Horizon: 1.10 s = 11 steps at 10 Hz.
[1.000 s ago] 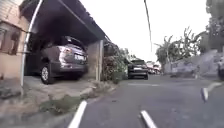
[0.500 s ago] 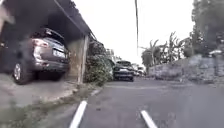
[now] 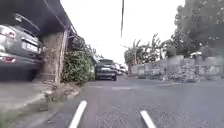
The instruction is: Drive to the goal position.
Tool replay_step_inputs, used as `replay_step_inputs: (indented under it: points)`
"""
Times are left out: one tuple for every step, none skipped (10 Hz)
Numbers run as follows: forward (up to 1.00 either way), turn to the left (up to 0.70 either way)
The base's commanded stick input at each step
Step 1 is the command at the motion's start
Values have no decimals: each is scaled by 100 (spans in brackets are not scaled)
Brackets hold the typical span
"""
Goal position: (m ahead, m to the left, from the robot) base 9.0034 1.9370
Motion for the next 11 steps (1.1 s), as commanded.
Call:
replay_step_inputs:
  points:
    - [100,-37]
    - [100,-27]
    - [100,-18]
    - [100,-8]
    - [100,0]
    - [100,0]
    - [100,0]
    - [100,0]
    - [100,0]
    - [100,0]
    - [100,0]
